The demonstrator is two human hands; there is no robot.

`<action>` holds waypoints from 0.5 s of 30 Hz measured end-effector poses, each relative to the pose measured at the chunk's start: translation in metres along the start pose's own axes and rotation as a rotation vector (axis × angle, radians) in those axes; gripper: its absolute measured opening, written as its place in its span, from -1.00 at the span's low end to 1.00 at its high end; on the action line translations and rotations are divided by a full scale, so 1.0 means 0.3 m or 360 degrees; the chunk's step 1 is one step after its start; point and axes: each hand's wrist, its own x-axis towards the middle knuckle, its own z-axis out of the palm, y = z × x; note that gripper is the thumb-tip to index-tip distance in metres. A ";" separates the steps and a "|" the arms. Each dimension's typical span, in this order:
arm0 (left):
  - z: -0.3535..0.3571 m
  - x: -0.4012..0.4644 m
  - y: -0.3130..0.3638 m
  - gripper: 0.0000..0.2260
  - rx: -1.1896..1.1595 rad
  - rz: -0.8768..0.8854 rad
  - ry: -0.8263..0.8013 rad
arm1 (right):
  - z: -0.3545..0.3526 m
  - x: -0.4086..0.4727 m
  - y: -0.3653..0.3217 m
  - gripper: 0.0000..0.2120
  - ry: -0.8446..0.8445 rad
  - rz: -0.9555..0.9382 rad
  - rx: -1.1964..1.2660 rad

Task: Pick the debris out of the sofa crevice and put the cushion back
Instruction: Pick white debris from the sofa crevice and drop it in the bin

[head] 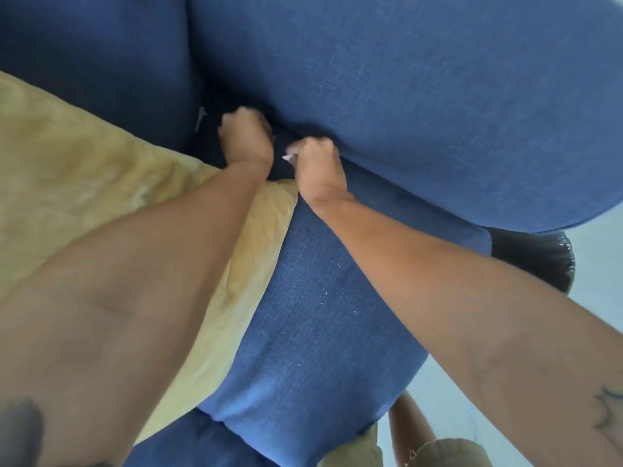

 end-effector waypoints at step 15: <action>0.013 -0.702 0.334 -0.89 -0.0450 -0.0154 -0.0263 | -0.359 -0.574 0.349 -0.86 0.0253 0.0745 0.0705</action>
